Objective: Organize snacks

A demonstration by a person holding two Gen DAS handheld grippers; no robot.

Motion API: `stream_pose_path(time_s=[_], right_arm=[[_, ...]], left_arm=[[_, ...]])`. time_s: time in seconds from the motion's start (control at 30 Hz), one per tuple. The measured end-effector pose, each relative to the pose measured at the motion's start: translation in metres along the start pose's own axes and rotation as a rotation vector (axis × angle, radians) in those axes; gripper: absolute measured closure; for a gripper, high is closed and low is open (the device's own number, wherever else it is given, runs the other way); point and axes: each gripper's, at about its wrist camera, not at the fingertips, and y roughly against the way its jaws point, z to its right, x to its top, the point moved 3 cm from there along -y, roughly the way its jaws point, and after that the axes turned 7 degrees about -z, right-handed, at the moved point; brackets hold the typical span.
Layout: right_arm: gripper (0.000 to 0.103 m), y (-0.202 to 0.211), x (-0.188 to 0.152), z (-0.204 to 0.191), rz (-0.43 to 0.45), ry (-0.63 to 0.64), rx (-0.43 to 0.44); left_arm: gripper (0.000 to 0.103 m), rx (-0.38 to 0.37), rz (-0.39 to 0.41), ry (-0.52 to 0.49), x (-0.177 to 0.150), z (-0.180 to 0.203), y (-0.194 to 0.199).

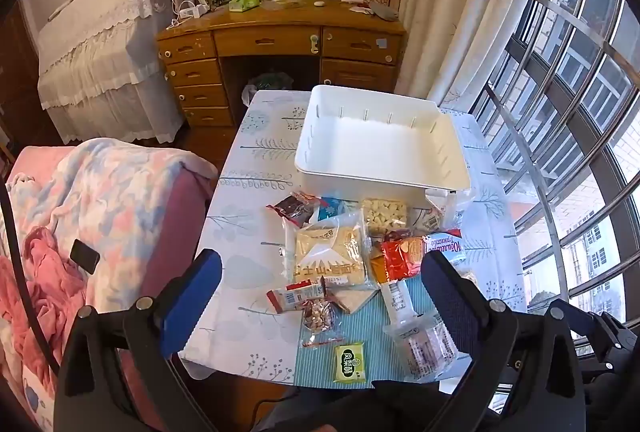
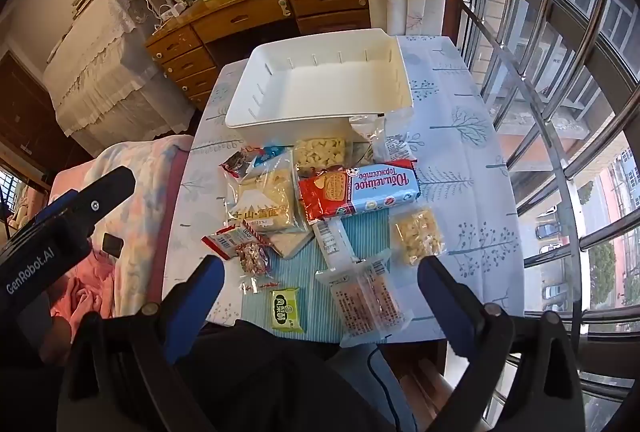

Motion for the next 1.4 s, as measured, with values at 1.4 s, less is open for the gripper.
stream_pose_path(time_s=[1.4], right_arm=[[0.008,0.000,0.001,0.022,0.039,0.028,0.055]], left_arm=[[0.003,0.048,0.003,0.077,-0.022,0.009,0.006]])
